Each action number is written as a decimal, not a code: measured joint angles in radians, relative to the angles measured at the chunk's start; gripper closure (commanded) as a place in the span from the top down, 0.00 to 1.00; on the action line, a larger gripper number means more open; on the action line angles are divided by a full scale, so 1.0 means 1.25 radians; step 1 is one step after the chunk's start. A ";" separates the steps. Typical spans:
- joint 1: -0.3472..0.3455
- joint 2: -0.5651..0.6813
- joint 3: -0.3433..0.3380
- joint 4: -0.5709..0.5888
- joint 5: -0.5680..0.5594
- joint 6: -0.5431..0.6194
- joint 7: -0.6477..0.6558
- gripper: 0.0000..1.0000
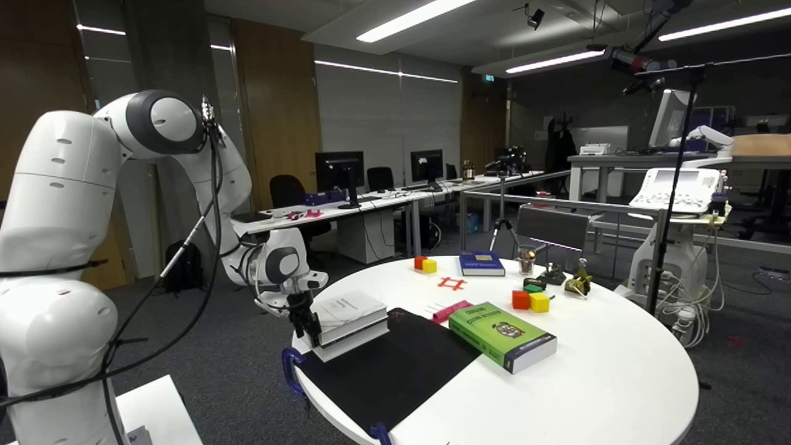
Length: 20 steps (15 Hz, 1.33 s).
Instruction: Push the white book backwards slightly
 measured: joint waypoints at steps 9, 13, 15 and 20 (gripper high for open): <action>0.004 -0.017 0.030 0.000 0.050 -0.030 0.050 1.00; 0.014 -0.073 0.075 -0.008 0.086 -0.134 0.128 1.00; 0.012 -0.116 0.111 -0.013 0.113 -0.207 0.135 1.00; 0.008 -0.245 0.177 -0.028 0.129 -0.298 0.135 1.00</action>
